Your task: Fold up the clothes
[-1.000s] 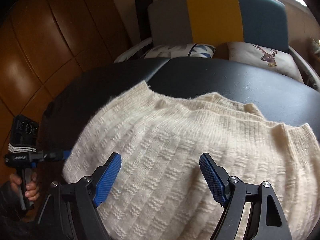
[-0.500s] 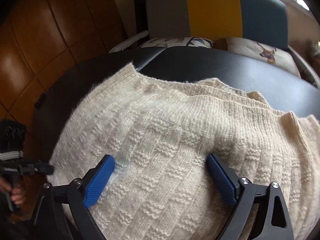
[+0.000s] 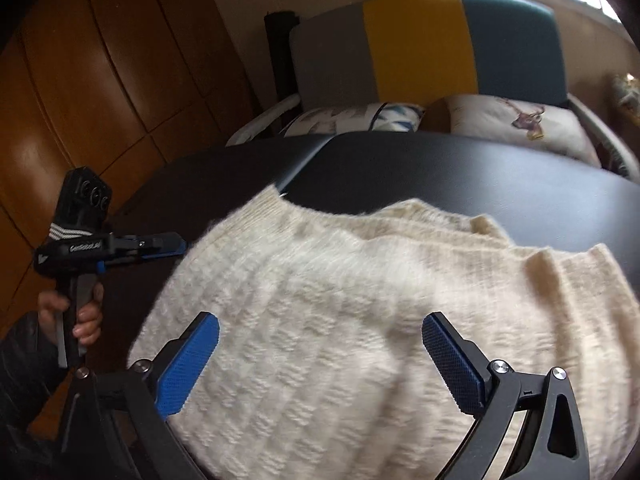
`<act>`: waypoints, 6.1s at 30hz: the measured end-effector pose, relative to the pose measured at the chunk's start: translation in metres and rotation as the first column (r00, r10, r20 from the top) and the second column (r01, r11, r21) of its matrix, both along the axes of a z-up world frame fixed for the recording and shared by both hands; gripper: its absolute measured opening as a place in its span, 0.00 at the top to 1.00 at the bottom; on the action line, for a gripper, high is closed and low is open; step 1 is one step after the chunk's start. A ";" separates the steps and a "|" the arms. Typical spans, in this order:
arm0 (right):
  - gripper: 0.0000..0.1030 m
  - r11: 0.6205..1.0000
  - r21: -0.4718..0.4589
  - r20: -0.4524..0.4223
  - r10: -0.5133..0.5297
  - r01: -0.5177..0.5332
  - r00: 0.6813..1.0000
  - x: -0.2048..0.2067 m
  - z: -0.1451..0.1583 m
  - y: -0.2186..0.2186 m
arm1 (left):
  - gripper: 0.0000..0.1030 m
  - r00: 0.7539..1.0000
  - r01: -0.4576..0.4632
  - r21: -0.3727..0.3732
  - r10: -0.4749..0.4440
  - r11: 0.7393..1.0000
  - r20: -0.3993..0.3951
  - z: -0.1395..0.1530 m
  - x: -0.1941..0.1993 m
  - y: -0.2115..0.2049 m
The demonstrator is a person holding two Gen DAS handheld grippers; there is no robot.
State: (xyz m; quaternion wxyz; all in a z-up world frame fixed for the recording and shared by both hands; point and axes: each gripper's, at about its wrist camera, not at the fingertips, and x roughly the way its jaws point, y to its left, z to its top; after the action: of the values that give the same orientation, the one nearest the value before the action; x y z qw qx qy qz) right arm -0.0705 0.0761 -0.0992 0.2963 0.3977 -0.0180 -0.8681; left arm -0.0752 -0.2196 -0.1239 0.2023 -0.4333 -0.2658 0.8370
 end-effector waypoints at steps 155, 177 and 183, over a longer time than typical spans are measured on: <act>0.18 0.965 0.068 0.037 -0.256 0.254 0.966 -0.022 -0.029 0.103 | 0.53 0.987 -0.159 0.148 0.160 0.976 0.001 -0.013 0.064 -0.043; 0.00 0.970 0.069 0.068 -0.236 0.231 0.969 0.021 -0.052 0.114 | 0.85 0.992 -0.084 0.002 0.084 0.996 0.094 -0.034 -0.008 0.014; 0.00 0.980 0.062 0.083 -0.192 0.187 0.978 0.021 -0.049 0.118 | 0.89 0.989 -0.117 0.102 0.106 0.988 0.107 -0.035 -0.012 0.014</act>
State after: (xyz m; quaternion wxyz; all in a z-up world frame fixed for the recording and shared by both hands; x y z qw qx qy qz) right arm -0.0499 0.1939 -0.1486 0.2004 0.4402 -0.0453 -0.8741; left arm -0.0873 -0.2053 -0.1588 0.1647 -0.4481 -0.3446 0.8083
